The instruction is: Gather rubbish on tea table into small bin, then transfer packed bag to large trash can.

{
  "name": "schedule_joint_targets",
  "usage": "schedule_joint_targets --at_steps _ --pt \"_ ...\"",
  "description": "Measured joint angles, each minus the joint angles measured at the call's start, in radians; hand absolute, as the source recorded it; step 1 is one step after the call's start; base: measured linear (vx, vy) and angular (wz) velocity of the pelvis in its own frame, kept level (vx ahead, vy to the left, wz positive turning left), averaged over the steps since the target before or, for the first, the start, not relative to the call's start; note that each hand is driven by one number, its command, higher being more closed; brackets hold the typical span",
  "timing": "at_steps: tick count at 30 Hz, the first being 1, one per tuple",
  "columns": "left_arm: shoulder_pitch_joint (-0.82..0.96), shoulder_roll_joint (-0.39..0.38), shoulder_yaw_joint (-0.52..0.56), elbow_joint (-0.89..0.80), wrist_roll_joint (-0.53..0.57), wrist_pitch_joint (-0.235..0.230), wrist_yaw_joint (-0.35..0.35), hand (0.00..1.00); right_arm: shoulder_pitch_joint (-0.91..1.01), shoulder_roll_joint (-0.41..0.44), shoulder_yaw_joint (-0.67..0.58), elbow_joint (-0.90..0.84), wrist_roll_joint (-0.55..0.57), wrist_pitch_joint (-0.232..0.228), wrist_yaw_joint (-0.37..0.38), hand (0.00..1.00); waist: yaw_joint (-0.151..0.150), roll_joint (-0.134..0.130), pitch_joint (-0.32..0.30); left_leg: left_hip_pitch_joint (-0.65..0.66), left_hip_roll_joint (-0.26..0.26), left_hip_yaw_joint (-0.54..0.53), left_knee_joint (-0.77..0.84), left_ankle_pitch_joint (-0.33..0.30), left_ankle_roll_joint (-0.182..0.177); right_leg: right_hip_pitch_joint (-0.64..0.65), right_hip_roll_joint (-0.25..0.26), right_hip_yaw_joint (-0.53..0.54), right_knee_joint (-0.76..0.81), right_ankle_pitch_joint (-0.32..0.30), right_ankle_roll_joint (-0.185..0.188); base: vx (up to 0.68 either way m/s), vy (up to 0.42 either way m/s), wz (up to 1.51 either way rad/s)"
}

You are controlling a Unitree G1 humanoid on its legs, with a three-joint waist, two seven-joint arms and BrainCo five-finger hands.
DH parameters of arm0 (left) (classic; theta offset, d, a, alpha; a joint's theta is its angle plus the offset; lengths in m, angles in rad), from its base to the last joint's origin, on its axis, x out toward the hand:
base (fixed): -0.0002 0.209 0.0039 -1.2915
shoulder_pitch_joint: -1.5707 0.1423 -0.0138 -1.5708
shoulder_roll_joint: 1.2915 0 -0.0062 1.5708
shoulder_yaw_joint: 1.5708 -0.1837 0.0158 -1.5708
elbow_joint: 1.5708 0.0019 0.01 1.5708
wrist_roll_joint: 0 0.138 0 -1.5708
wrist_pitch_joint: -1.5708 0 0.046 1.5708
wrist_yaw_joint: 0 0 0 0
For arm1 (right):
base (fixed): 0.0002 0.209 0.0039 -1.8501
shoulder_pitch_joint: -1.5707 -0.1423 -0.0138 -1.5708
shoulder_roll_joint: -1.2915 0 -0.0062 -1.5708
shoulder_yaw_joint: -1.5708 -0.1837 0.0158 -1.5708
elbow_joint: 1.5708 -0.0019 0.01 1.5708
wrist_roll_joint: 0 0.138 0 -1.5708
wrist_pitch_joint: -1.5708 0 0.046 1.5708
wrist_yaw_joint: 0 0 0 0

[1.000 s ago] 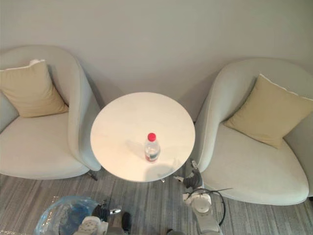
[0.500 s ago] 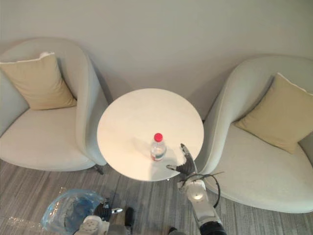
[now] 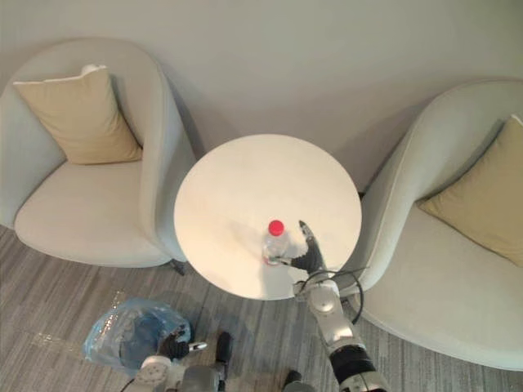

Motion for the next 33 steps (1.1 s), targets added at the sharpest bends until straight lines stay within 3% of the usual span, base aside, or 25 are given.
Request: schedule_joint_targets --at_steps 14,15,22,29,33 --pt "-0.001 -0.001 0.007 -0.035 -0.015 -0.012 0.002 0.0 -0.109 0.045 0.072 0.123 0.005 0.006 0.001 0.0 0.018 0.005 0.037 -0.041 -0.008 -0.043 0.0 0.011 0.0 -0.011 -0.001 -0.039 0.0 0.0 0.0 -0.01 -0.007 0.1" --pt "-0.003 -0.001 0.007 -0.036 -0.015 -0.012 0.002 0.0 -0.117 0.049 0.08 0.127 0.005 0.009 0.001 1.0 0.021 0.005 0.038 -0.046 -0.009 -0.045 0.0 0.013 0.0 -0.013 -0.001 -0.043 0.0 0.0 0.0 -0.01 -0.002 0.12" --pt "-0.008 -0.004 0.019 -0.061 -0.034 -0.018 0.004 0.0 -0.189 0.071 0.109 0.149 0.006 0.014 -0.001 1.0 0.038 0.013 0.079 -0.049 -0.01 -0.049 0.0 0.019 -0.001 -0.014 -0.001 -0.048 0.004 0.0 0.0 -0.04 0.0 0.03" --pt "-0.008 -0.005 0.019 -0.067 -0.034 -0.029 0.006 0.0 -0.187 0.071 0.114 0.134 0.044 0.014 0.0 1.0 0.043 0.013 0.084 -0.065 -0.014 -0.073 0.001 0.024 -0.001 -0.02 -0.002 -0.059 0.005 0.0 0.0 -0.02 -0.001 0.09" --pt "-0.007 -0.007 0.028 -0.067 -0.033 -0.027 0.005 0.0 -0.116 0.062 0.106 -0.015 0.046 0.01 0.008 1.0 0.042 0.013 0.084 -0.063 -0.016 -0.072 0.001 0.024 -0.001 -0.02 -0.005 -0.055 0.006 0.0 0.0 0.0 0.0 0.0"
